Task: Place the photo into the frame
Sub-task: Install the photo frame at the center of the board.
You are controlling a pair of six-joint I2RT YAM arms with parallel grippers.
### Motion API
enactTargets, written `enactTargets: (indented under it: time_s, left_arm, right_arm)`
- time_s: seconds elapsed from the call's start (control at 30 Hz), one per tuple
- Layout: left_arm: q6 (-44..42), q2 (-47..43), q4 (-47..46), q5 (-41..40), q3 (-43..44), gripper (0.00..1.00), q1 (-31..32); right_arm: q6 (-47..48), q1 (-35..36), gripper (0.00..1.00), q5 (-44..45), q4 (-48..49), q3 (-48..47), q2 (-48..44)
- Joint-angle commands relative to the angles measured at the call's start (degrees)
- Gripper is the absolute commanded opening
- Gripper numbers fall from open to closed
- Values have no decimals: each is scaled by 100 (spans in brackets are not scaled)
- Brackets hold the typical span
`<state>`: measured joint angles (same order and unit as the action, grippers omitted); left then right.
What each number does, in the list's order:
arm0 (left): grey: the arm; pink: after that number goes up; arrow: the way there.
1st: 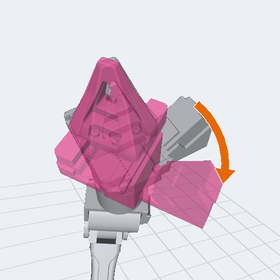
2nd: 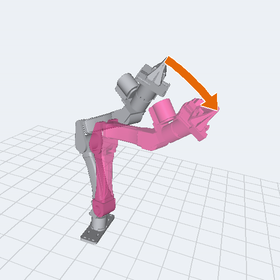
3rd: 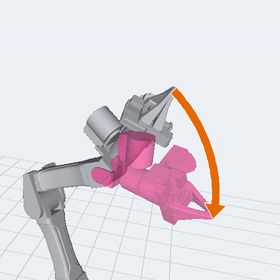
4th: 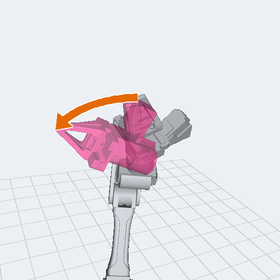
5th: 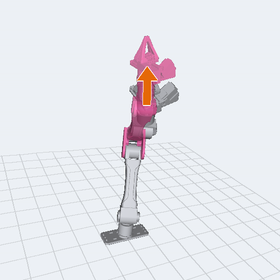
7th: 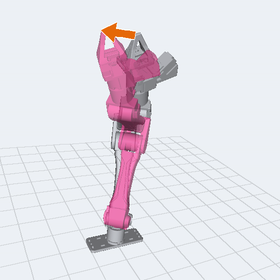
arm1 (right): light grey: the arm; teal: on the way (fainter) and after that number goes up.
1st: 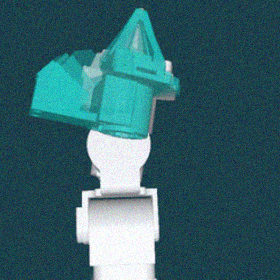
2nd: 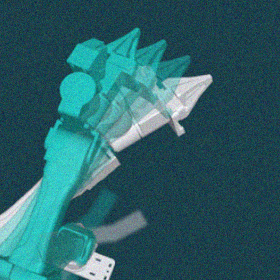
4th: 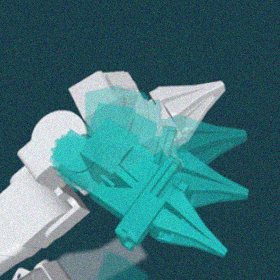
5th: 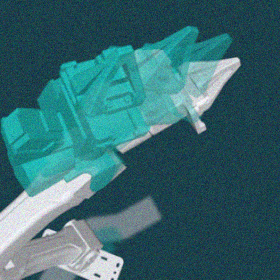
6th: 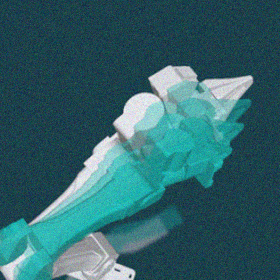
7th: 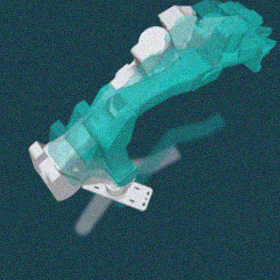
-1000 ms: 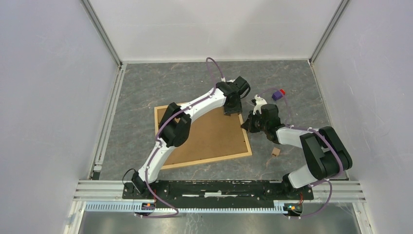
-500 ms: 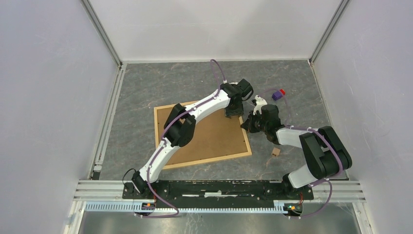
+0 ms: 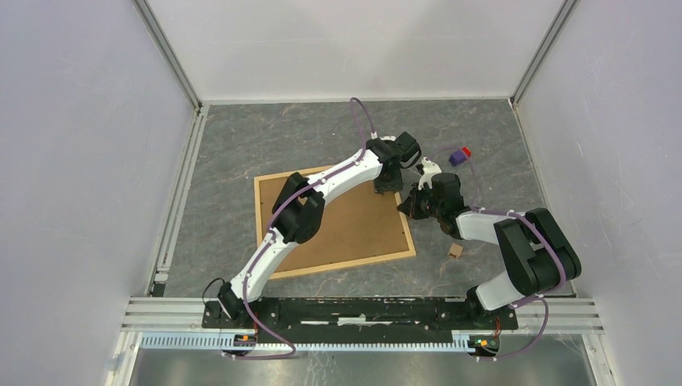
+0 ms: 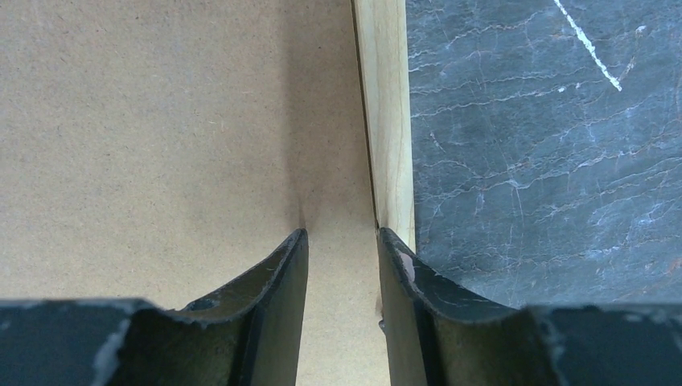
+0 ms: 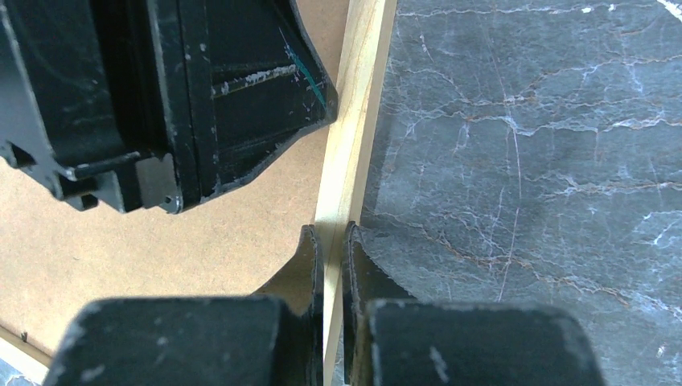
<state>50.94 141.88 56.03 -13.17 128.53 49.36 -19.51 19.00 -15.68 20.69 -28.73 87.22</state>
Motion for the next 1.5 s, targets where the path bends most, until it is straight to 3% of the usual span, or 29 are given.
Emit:
enactTargets:
  time_s: [0.0,0.63,1.47]
  left_arm:
    - [21,113,304,-206,-24,44,25]
    - [75,-48,-145,0,-539,35,3]
    - [166,-647,-1184,296,-1792,36,-137]
  right_arm:
    - [49,77,0,-207,-532,219,264]
    - [43,73,0,-297,-521,235,336]
    - [34,77,0,-349,-506,207,470]
